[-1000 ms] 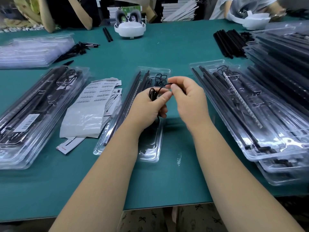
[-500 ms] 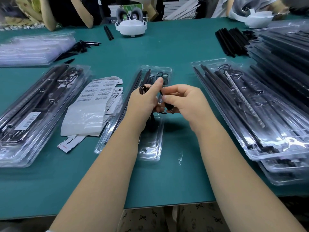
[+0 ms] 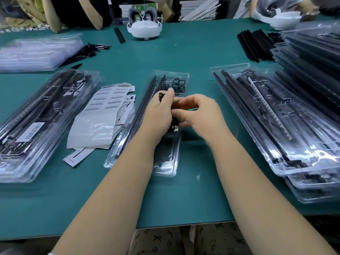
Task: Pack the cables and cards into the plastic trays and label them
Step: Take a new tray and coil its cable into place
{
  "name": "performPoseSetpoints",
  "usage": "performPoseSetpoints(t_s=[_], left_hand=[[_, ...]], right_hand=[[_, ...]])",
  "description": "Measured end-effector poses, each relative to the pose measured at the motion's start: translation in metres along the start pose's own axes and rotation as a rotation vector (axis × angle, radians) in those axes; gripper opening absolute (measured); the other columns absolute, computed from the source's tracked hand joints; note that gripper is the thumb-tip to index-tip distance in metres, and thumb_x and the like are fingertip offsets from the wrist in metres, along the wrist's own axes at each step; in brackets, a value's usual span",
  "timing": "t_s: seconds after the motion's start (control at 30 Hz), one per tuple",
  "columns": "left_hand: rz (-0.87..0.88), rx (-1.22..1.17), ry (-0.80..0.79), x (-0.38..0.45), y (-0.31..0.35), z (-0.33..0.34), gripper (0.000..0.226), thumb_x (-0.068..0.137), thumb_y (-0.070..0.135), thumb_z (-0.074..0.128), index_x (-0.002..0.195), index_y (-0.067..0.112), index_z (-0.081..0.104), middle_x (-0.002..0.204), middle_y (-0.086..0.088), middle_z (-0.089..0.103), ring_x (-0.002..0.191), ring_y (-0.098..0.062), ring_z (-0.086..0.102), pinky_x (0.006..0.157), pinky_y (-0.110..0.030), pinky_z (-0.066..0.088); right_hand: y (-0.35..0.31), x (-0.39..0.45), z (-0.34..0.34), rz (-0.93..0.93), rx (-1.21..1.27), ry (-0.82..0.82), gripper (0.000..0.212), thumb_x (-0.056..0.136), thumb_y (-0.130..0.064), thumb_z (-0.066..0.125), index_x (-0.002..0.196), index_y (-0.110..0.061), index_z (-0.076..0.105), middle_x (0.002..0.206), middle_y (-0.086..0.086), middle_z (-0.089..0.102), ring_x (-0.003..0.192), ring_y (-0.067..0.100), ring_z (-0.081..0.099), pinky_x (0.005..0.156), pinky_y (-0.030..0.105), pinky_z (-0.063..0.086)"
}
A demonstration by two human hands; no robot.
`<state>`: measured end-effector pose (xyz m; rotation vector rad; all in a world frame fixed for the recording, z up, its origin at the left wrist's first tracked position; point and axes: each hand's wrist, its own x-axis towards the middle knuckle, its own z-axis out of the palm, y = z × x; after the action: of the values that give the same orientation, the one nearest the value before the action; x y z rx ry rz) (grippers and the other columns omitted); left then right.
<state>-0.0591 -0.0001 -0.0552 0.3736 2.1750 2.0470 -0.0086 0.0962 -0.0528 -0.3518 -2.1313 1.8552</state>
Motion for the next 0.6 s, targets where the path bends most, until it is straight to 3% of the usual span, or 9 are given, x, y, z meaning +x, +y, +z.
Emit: performPoseSetpoints(t_s=[0.07,0.13,0.23,0.3,0.37,0.43,0.6], left_hand=[[-0.007,-0.123,-0.059,-0.002,0.002,0.001,0.032,0.102,0.032,0.04,0.079,0.014,0.052,0.1,0.002,0.073,0.076,-0.012,0.068,0.065,-0.034,0.057],[0.005,-0.133,-0.079,-0.003,0.002,0.0,0.032,0.102,0.034,0.038,0.076,0.018,0.046,0.102,0.005,0.073,0.073,-0.009,0.067,0.058,-0.027,0.055],[0.03,-0.054,-0.093,-0.002,-0.003,-0.001,0.033,0.102,0.038,0.036,0.086,0.018,0.055,0.101,0.01,0.073,0.084,-0.005,0.066,0.075,-0.025,0.051],[0.015,-0.054,-0.105,-0.001,-0.005,-0.001,0.038,0.102,0.04,0.037,0.097,0.014,0.064,0.1,0.007,0.072,0.086,-0.005,0.065,0.081,-0.025,0.051],[0.002,-0.047,-0.1,0.0,-0.006,-0.002,0.042,0.1,0.043,0.038,0.103,0.014,0.068,0.096,0.001,0.069,0.081,-0.006,0.063,0.077,-0.023,0.053],[-0.004,0.012,-0.102,0.001,-0.008,-0.004,0.042,0.098,0.049,0.038,0.102,0.021,0.069,0.094,0.001,0.067,0.08,-0.006,0.063,0.078,-0.023,0.053],[-0.082,0.039,-0.17,0.001,-0.004,-0.004,0.048,0.077,0.066,0.044,0.091,0.026,0.068,0.086,0.009,0.067,0.077,-0.002,0.063,0.076,-0.022,0.048]], right_hand=[[0.0,0.0,0.0,0.015,-0.049,-0.031,0.01,0.08,-0.016,0.075,0.083,-0.019,0.066,0.077,-0.007,0.068,0.062,0.004,0.06,0.049,0.019,0.049],[-0.001,-0.002,0.0,-0.031,-0.136,-0.09,0.006,0.087,-0.02,0.067,0.091,-0.024,0.071,0.081,-0.007,0.07,0.061,0.004,0.059,0.048,0.017,0.046],[-0.004,-0.004,0.002,-0.056,-0.253,-0.17,0.018,0.09,-0.02,0.057,0.1,-0.027,0.071,0.082,-0.009,0.07,0.058,0.001,0.057,0.047,0.011,0.042],[-0.006,-0.004,0.0,-0.022,-0.271,-0.24,0.018,0.087,-0.013,0.055,0.091,-0.022,0.07,0.066,-0.016,0.063,0.048,-0.006,0.049,0.043,0.006,0.034],[-0.008,-0.005,-0.004,0.006,-0.285,-0.325,0.011,0.083,-0.009,0.058,0.083,-0.018,0.065,0.058,-0.017,0.057,0.046,-0.005,0.046,0.044,0.007,0.034],[-0.008,-0.006,-0.005,-0.003,-0.32,-0.356,0.005,0.082,-0.012,0.065,0.084,-0.017,0.063,0.067,-0.01,0.06,0.055,0.001,0.05,0.05,0.012,0.039],[-0.002,-0.007,0.008,-0.066,-0.401,-0.223,0.012,0.082,-0.018,0.063,0.076,-0.023,0.054,0.07,-0.007,0.058,0.064,0.012,0.051,0.054,0.024,0.039]])
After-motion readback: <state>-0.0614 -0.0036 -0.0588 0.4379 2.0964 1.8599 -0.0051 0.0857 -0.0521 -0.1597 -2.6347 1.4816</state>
